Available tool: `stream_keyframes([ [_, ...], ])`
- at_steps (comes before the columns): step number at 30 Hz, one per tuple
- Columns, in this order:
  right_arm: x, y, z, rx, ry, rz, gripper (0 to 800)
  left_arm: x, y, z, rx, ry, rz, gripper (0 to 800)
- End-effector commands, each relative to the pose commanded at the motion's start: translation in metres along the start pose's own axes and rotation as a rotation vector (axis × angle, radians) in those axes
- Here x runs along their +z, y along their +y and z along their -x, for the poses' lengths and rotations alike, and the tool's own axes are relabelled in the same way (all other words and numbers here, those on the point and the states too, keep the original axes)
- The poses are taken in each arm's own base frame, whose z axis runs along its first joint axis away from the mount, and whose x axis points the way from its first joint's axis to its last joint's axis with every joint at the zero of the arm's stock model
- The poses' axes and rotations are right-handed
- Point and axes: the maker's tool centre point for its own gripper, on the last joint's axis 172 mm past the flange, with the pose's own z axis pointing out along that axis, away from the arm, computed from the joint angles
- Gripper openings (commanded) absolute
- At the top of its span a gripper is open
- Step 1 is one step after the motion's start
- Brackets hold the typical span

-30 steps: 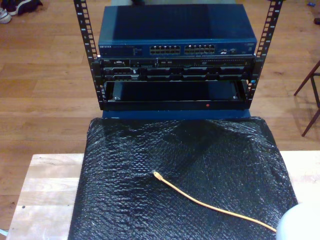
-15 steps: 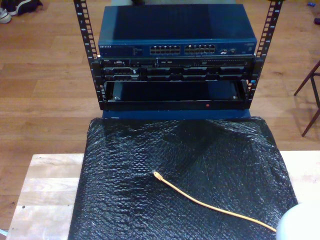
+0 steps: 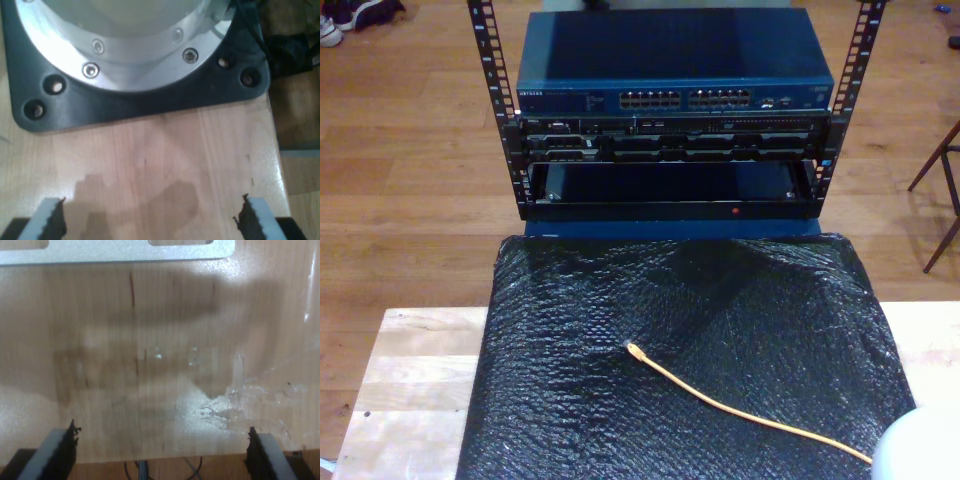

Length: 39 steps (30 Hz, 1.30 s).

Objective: Grab the cable and plug it in

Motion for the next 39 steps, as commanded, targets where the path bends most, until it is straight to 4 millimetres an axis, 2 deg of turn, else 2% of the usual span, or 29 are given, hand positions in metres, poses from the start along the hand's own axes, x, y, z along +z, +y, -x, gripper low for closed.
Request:
stream_keyframes([
  [2, -0.008, 0.002, 0.003, -0.003, 0.003, 0.002, 800, -0.006, 0.000, 0.004, -0.002, -0.012, -0.001, 800],
  [12, -0.052, 0.009, 0.000, -0.009, 0.099, 0.010, 800, -0.043, 0.003, -0.016, -0.006, 0.095, 0.005, 800],
  [17, -0.076, 0.013, 0.001, 0.030, 0.123, 0.012, 800, -0.060, -0.002, -0.015, -0.023, 0.099, -0.016, 800],
  [23, -0.119, 0.021, 0.013, 0.115, 0.117, 0.017, 800, -0.078, -0.011, -0.019, -0.027, 0.121, -0.043, 800],
  [27, -0.148, 0.032, 0.017, 0.188, 0.118, 0.035, 800, -0.087, -0.020, -0.015, -0.055, 0.108, -0.066, 800],
  [29, -0.160, 0.045, 0.016, 0.215, 0.129, 0.066, 800, -0.092, -0.027, -0.015, -0.069, 0.107, -0.071, 800],
  [32, -0.177, 0.068, 0.010, 0.236, 0.158, 0.124, 799, -0.098, -0.034, -0.020, -0.069, 0.123, -0.056, 800],
  [37, -0.199, 0.082, 0.006, 0.305, 0.178, 0.143, 798, -0.108, -0.045, -0.032, -0.074, 0.161, -0.031, 800],
  [39, -0.204, 0.094, 0.005, 0.311, 0.190, 0.151, 798, -0.111, -0.053, -0.035, -0.083, 0.168, -0.035, 800],
])
